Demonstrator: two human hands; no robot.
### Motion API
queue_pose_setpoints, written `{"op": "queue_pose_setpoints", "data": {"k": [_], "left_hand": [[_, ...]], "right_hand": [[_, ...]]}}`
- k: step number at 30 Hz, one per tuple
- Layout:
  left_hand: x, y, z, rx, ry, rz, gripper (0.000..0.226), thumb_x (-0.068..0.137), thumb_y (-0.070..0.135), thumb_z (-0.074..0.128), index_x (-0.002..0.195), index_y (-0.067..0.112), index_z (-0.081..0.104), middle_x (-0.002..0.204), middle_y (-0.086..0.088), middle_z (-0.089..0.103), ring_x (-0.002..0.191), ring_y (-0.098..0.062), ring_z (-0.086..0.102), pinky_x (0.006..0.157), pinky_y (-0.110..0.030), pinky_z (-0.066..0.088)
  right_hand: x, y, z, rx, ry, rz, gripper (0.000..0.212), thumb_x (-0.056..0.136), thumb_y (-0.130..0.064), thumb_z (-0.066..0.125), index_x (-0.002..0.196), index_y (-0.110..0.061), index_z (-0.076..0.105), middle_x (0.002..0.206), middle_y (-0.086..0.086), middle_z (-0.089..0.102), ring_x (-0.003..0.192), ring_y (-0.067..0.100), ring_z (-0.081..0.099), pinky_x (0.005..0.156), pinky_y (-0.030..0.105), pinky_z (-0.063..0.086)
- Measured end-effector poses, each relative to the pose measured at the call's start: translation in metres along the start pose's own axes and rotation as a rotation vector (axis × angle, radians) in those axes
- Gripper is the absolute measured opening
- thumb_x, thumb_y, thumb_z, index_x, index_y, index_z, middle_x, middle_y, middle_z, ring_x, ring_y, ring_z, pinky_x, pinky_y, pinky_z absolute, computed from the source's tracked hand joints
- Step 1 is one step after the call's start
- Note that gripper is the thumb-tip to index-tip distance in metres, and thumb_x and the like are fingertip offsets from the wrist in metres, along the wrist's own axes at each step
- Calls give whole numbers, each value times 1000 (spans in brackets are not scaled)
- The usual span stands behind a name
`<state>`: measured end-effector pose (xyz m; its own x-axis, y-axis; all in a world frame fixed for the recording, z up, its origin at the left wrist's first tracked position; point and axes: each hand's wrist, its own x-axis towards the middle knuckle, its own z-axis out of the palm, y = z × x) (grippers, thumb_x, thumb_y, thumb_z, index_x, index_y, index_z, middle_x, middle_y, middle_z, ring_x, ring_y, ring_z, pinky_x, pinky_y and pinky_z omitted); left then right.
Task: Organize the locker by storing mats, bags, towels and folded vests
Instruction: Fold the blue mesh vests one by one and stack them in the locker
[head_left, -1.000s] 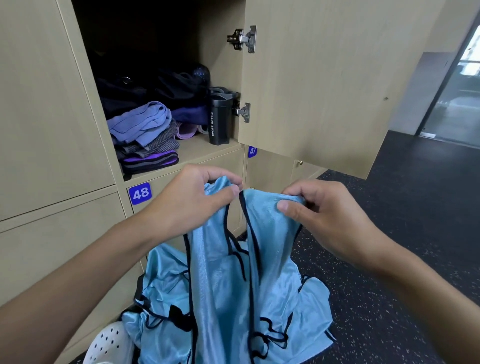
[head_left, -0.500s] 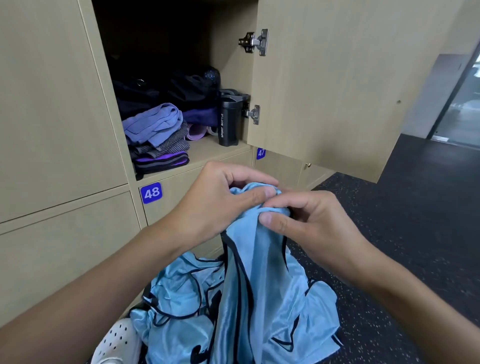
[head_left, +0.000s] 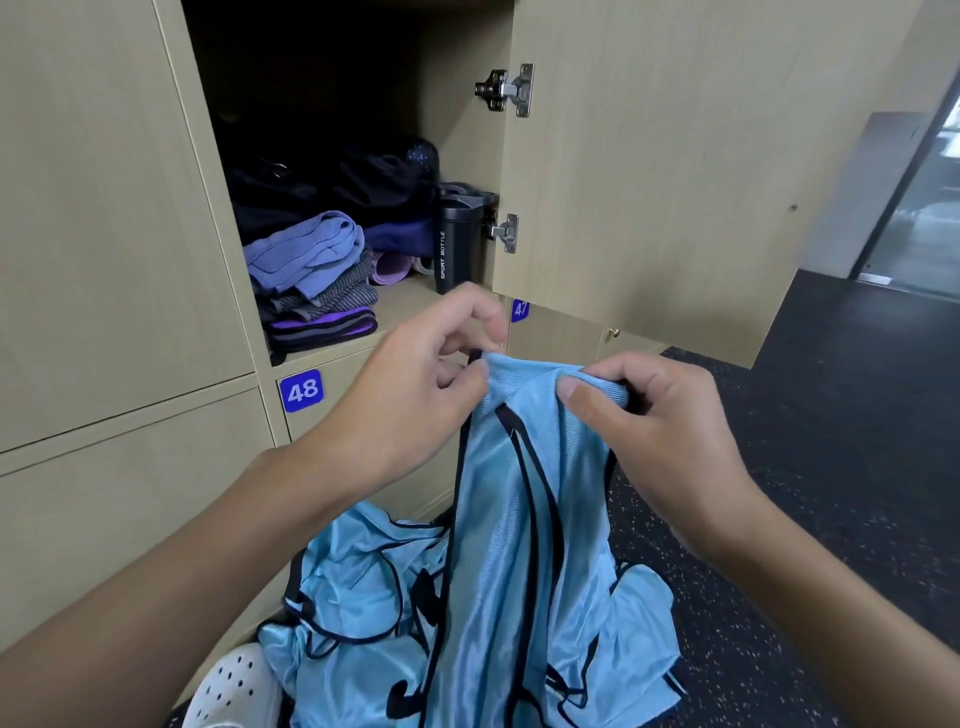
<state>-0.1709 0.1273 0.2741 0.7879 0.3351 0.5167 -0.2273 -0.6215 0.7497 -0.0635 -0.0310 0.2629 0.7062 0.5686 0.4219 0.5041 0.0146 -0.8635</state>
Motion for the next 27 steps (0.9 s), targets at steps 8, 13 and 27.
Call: {"op": "queue_pose_setpoints", "data": {"k": [8,13,27], "left_hand": [[-3,6,2,-41,-111,-72,28,75,46,73,85,20,73,78,-6,71,67,-30,59,65,-39,53],[2,2,3,5,-68,-105,12,79,19,80,78,16,69,76,-13,71,63,-15,56,62,-37,50],[13,20,-2,-425,235,-134,28,88,-9,63,100,16,57,74,-4,69,64,-21,54,66,-37,43]], "right_hand": [[2,-9,1,61,9,-29,21,85,-19,73,70,-7,65,54,-6,47,50,6,37,46,19,33],[4,-10,-3,66,-12,-26,19,85,-19,74,68,-15,67,54,-6,51,50,7,41,47,21,36],[11,-10,-10,148,-59,15,51,89,-11,69,127,-35,45,92,-2,72,81,8,68,75,30,55]]}}
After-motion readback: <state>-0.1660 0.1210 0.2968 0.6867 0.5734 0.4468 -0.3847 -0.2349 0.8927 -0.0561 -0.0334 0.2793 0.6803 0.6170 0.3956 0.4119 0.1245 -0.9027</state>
